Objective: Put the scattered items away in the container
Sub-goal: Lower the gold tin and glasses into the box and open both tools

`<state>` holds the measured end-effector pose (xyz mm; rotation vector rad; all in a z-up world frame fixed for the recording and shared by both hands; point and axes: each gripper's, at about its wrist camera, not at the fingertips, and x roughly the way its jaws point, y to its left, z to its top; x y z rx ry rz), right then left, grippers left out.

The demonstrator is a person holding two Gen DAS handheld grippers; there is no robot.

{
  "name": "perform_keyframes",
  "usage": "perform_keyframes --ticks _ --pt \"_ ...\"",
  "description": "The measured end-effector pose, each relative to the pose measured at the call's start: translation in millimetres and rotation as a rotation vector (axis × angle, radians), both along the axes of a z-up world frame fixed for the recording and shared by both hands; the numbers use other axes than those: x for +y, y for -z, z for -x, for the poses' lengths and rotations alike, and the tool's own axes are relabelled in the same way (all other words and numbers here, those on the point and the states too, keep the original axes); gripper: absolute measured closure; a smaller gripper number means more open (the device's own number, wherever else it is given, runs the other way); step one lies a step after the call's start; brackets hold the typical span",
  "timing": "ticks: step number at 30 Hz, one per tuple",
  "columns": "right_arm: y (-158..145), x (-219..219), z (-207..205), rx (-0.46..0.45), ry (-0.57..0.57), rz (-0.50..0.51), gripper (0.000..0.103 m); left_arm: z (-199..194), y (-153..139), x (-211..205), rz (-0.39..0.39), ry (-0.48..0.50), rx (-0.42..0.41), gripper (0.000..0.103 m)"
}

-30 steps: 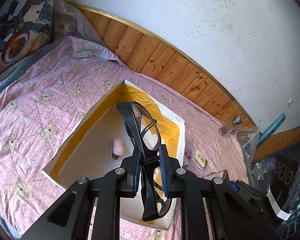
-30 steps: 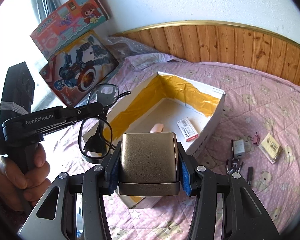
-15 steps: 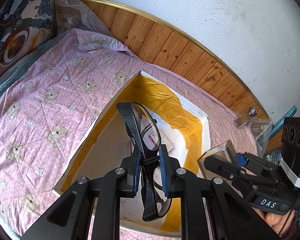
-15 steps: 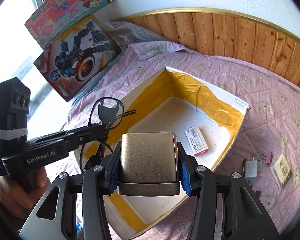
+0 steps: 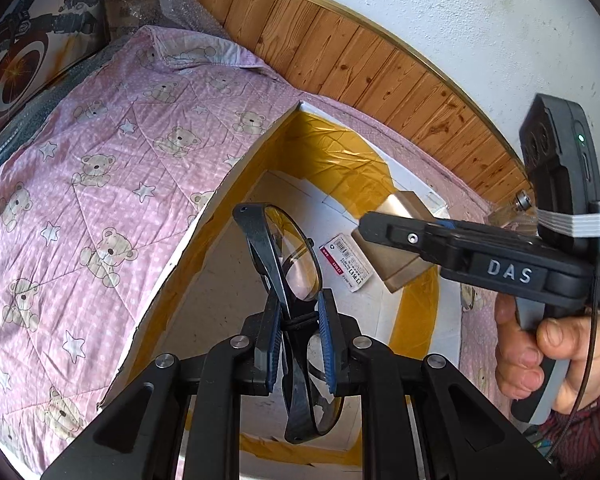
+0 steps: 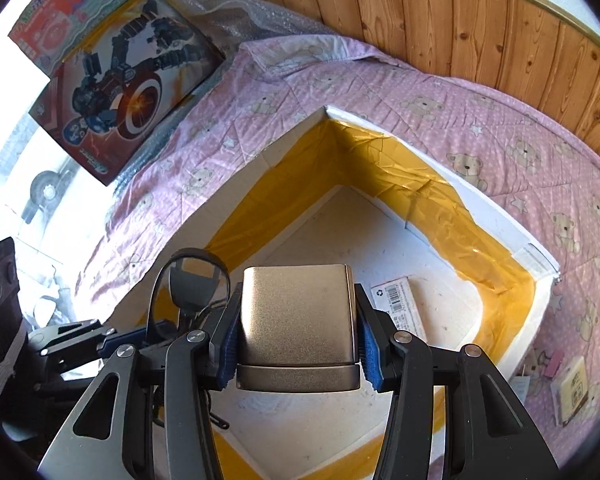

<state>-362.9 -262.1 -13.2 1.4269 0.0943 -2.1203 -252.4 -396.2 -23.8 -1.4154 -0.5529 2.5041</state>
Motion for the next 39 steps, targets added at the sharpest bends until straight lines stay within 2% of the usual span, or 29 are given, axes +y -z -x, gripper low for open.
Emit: perform_keyframes --ticks 11,18,21,24,30,39 --pt "33.3 -33.0 45.3 -0.040 -0.005 -0.101 0.052 12.6 20.8 -4.9 -0.001 0.003 -0.056 0.085" --pt "53.1 -42.6 63.1 -0.058 0.000 -0.105 0.050 17.1 33.0 -10.6 -0.010 -0.009 -0.093 0.083" --pt "57.6 -43.5 66.4 -0.050 0.004 -0.114 0.050 16.1 32.5 -9.4 0.014 -0.010 -0.090 0.081" --pt "54.4 -40.9 66.4 -0.055 0.012 -0.108 0.050 13.4 30.1 -8.2 0.036 -0.009 -0.083 0.081" --pt "36.6 -32.9 57.1 -0.051 0.008 -0.084 0.050 8.5 25.5 -14.3 0.011 -0.022 -0.085 0.081" --pt "15.5 -20.0 25.9 -0.045 -0.024 -0.056 0.050 -3.4 8.4 -5.9 0.018 -0.032 -0.067 0.074"
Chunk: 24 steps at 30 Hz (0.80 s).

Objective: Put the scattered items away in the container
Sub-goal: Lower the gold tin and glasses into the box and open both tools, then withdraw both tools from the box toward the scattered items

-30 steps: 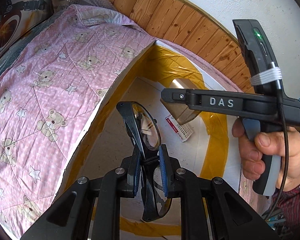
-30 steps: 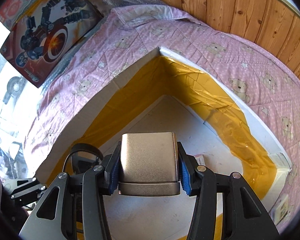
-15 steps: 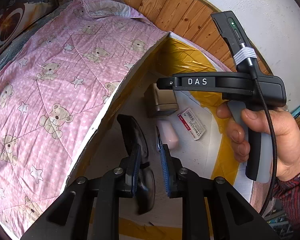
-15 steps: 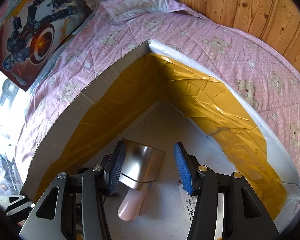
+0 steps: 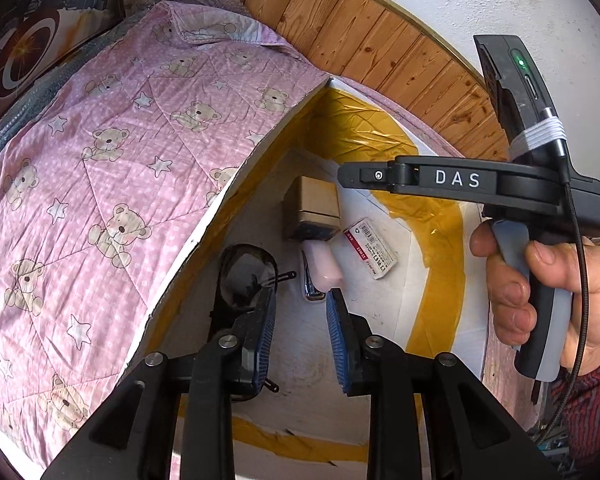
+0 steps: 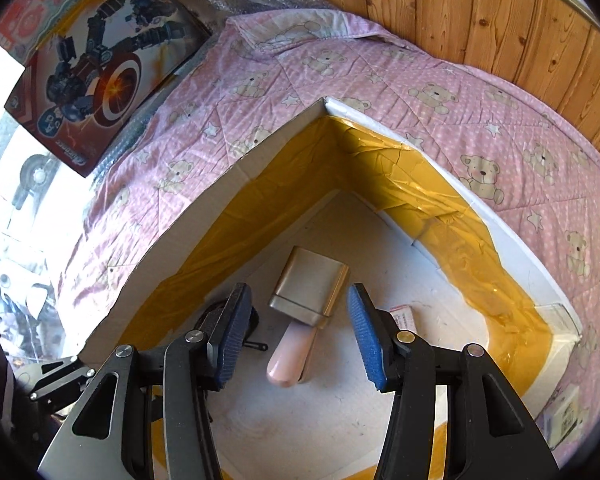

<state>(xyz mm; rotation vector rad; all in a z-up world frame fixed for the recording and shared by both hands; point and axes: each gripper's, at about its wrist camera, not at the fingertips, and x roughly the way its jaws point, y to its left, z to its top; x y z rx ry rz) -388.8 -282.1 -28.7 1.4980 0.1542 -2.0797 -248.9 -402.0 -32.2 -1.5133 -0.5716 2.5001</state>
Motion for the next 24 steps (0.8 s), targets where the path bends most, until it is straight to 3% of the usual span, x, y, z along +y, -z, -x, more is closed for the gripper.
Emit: perform_keyframes --ticks 24 --pt "-35.8 49.3 -105.0 0.033 0.018 0.116 0.049 -67.5 -51.7 45.2 0.155 0.041 0.125 0.068"
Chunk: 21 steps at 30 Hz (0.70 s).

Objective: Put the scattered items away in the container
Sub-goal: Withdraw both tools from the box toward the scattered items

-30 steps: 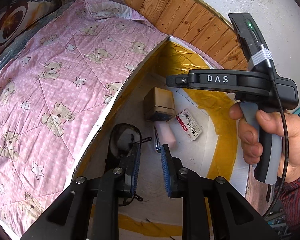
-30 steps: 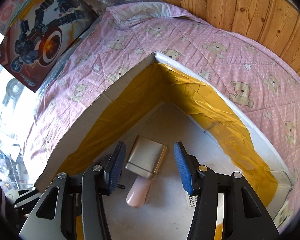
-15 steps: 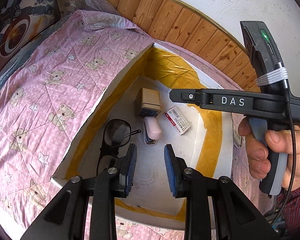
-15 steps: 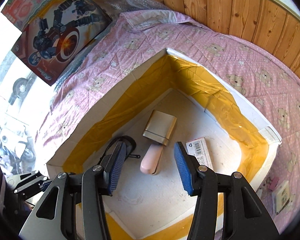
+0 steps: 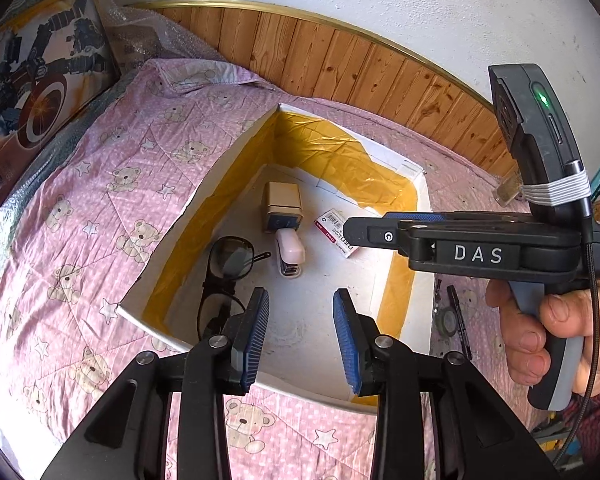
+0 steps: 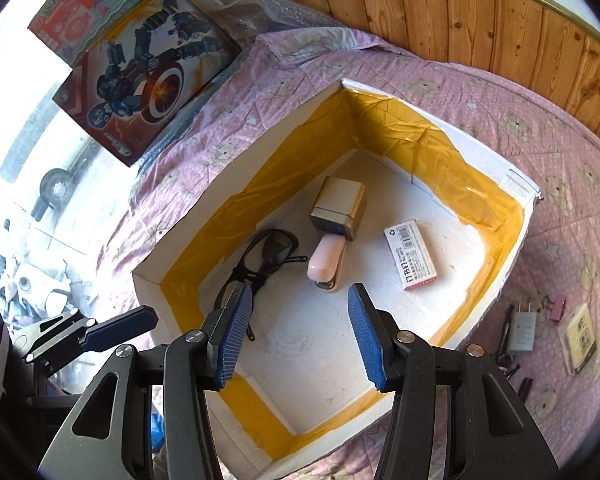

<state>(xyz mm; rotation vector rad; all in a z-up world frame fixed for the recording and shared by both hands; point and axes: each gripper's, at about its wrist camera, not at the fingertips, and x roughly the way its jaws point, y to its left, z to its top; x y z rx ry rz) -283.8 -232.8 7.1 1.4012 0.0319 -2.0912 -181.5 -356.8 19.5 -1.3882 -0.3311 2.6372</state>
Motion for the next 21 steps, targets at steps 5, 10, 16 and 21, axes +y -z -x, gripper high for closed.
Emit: perform_keyframes --ticks 5,10,16,21 --pt "-5.0 10.6 -19.7 0.006 0.010 0.033 0.049 -12.0 -7.9 7.3 0.020 0.009 0.018 0.068" --pt "-8.7 22.6 -37.6 0.007 0.025 0.065 0.049 -23.4 -16.0 16.0 0.033 0.015 0.036 0.068" --pt "-12.1 41.4 -61.7 0.017 0.055 0.113 0.049 -35.8 -26.2 30.8 0.065 0.039 0.064 0.068" --pt "-9.2 55.2 -83.2 0.029 0.075 0.133 0.049 -43.8 -27.2 41.4 0.066 0.058 0.068 0.068"
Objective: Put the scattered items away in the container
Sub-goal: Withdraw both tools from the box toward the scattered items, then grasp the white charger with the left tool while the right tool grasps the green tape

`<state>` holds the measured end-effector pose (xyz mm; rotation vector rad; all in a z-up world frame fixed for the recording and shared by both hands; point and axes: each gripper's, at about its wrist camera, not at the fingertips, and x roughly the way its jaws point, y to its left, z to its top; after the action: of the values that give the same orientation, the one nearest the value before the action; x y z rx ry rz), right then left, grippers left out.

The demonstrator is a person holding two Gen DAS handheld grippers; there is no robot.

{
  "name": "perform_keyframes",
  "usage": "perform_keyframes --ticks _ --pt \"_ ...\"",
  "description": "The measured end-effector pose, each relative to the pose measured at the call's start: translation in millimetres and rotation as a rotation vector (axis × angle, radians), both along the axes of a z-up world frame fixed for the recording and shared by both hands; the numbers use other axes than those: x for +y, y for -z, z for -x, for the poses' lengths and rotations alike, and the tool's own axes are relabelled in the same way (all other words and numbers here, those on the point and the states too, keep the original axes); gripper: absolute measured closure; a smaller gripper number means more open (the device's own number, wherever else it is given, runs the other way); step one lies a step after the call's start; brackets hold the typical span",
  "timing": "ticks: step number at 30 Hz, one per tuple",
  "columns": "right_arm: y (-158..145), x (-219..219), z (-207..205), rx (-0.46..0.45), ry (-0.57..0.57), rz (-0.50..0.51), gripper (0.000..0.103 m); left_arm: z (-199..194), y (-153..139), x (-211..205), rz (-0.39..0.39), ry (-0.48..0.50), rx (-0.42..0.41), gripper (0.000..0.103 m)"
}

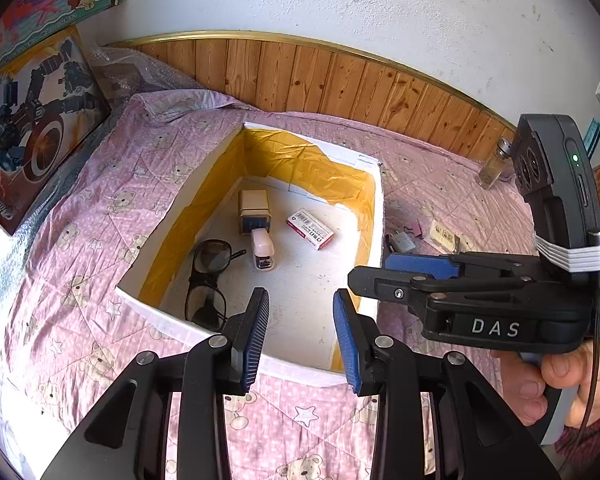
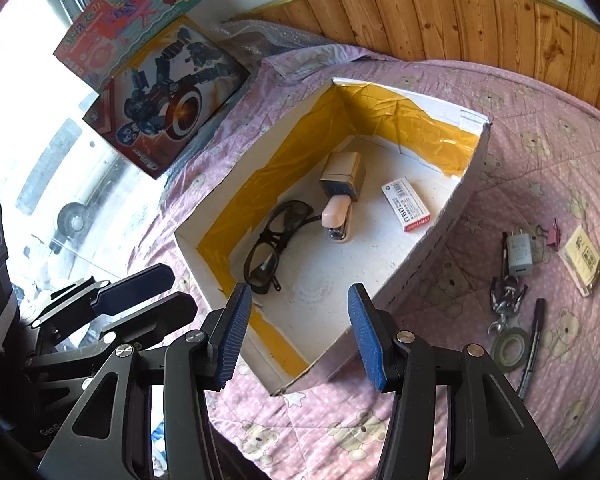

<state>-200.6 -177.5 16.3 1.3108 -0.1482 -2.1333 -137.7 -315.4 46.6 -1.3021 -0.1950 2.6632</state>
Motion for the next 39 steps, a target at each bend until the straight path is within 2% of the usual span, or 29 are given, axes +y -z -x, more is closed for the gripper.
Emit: perform_keyframes --ticks 12,26,33,39 --pt "18.6 47.5 -47.7 0.001 0.108 0.084 0.049 -19.1 10.7 32.9 -0.022 0.049 -0.027 0.068" --pt "51.6 122.3 -77.7 -0.048 0.251 0.151 0.050 -28.9 31.8 90.1 -0.016 0.144 -0.082 0.068" --pt "70.6 157.2 -83.9 -0.082 0.325 0.172 0.062 -27.8 46.4 117.9 -0.014 0.181 -0.120 0.068" --pt "86.9 181.9 -83.5 -0.112 0.375 0.179 0.062 -20.2 55.2 145.3 -0.012 0.218 -0.144 0.065"
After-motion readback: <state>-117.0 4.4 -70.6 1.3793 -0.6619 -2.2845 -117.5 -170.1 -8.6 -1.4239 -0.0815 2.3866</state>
